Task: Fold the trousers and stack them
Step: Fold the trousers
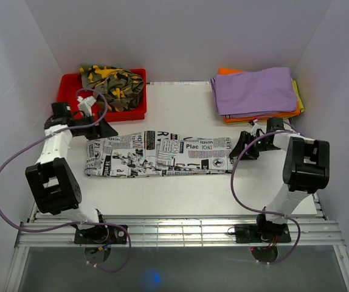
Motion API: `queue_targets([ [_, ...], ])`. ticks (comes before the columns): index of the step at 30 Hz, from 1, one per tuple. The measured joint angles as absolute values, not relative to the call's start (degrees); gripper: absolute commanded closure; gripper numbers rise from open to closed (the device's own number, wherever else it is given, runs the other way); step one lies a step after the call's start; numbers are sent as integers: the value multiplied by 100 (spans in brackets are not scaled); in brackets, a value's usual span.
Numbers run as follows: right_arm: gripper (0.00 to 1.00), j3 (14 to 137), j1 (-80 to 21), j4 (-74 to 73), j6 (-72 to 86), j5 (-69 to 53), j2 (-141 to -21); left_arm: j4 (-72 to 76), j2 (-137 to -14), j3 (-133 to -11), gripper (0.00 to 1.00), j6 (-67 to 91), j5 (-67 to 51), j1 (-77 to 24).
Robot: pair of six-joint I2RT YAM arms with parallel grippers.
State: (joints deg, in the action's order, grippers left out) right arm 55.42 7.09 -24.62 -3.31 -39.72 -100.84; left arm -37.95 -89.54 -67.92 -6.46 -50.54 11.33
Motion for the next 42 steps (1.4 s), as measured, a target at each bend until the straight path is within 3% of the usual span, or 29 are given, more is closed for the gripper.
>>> queue_targets([
  [7,55,5540,617,-1911,-110,-4381,-10418,-4480,-8986,-7131,20,-1022,-5037,2985],
  [9,68,5540,600,-1800,-51,-4528,-10541,-4598,-9054,-7142,20,-1059,-5039,3295],
  [11,92,5557,593,-1761,-60,-4582,-10652,-4696,-9153,-7142,20,-1116,-4995,3487],
  [19,92,5867,729,-2432,-386,-4447,-10728,-4825,-9310,-6995,18,-1479,-4595,3568],
  [28,92,6829,1828,-4226,-1647,-4060,-9959,-4558,-9310,-5959,12,-1559,-4670,3533],
  [42,92,8044,1621,-5485,-1538,-4617,-9749,-3271,-9710,-5153,26,-746,-4976,2222],
])
